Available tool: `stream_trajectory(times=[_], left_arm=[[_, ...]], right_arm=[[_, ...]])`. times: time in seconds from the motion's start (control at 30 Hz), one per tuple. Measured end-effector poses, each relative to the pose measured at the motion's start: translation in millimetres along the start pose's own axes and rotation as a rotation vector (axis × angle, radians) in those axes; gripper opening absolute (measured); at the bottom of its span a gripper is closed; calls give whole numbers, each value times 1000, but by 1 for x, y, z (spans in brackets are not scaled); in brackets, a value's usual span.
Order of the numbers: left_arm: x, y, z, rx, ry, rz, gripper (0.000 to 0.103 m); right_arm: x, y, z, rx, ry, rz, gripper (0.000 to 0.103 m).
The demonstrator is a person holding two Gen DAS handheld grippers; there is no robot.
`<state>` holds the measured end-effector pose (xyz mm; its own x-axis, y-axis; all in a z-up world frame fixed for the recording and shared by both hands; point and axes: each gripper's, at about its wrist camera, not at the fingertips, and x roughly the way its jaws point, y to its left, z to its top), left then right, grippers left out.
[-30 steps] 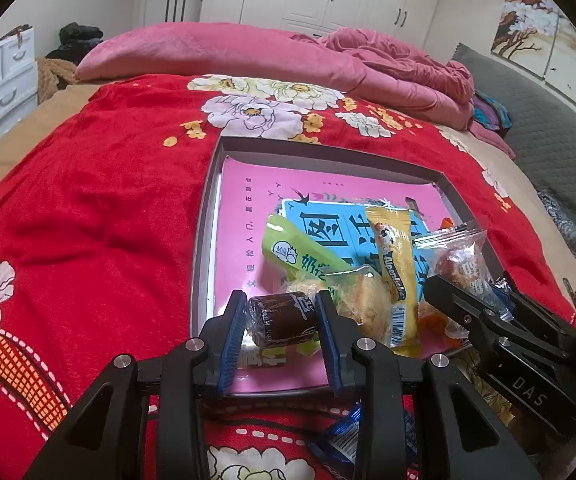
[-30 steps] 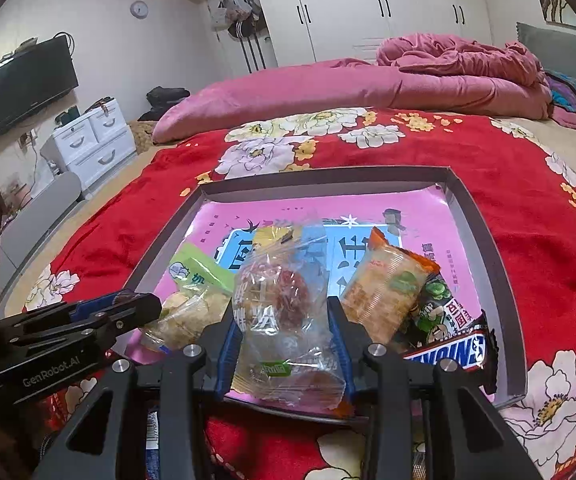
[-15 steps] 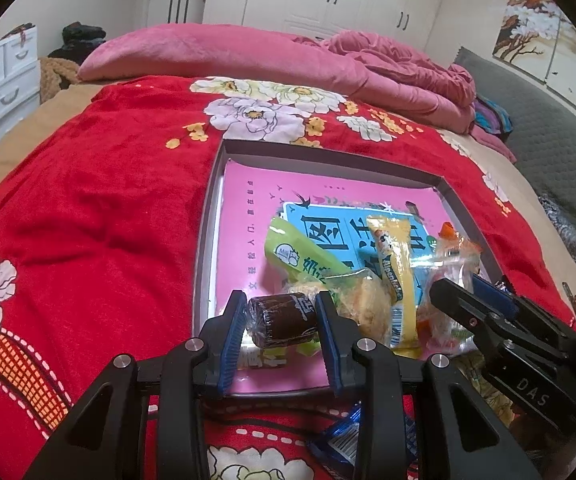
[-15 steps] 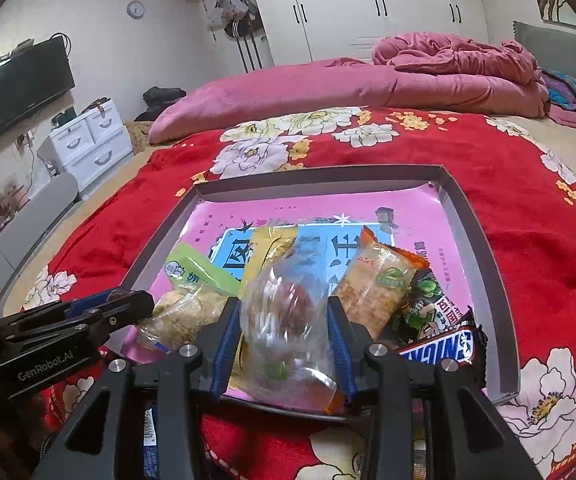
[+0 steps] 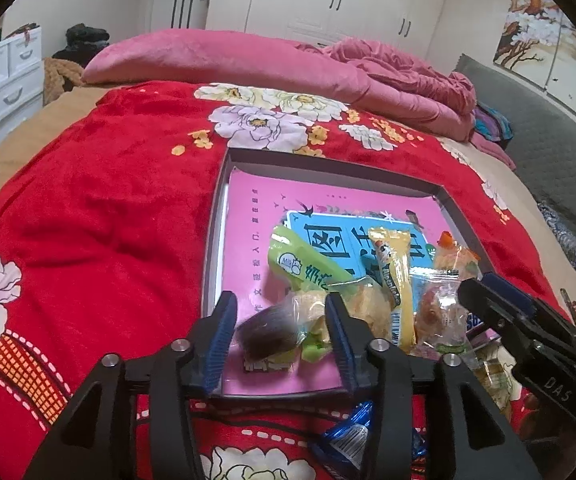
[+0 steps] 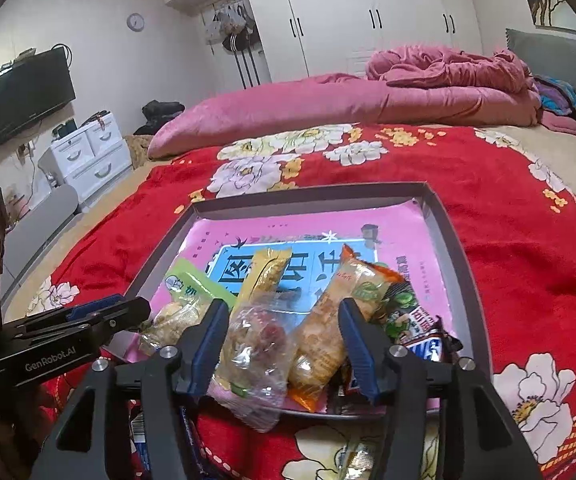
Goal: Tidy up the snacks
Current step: 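Lower the chocolate and cake bag into the tray and open both tools, then withdraw both tools toward the blue biscuit pack and gold-banded cake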
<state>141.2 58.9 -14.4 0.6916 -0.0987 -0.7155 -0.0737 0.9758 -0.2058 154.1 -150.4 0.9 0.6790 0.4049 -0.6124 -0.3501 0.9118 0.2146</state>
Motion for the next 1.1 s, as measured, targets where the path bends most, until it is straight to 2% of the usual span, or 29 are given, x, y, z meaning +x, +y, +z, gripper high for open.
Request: stream_trajectory(times=[0.3,0.43,0.7,0.87,1.1], left_arm=[[-10,6,1,-22,-26,-9,68],[-16,11,0,-42,-37,-17,70],[-32,15,-7,-44,-47,-49,76],[-35,7,-13,-9,-36,-54,76],[-41,-13,-25,93,-11,-79,77]], right_arm=[[-17,-9,2,9,-41,-8,63],[-28,-15,1,13,-65,-9,69],[-41,-26,-3,24,-71,-28,73],[-51,-34,-5,47,-84,-38,76],[-63,-52,-9,99,-87,-66,77]])
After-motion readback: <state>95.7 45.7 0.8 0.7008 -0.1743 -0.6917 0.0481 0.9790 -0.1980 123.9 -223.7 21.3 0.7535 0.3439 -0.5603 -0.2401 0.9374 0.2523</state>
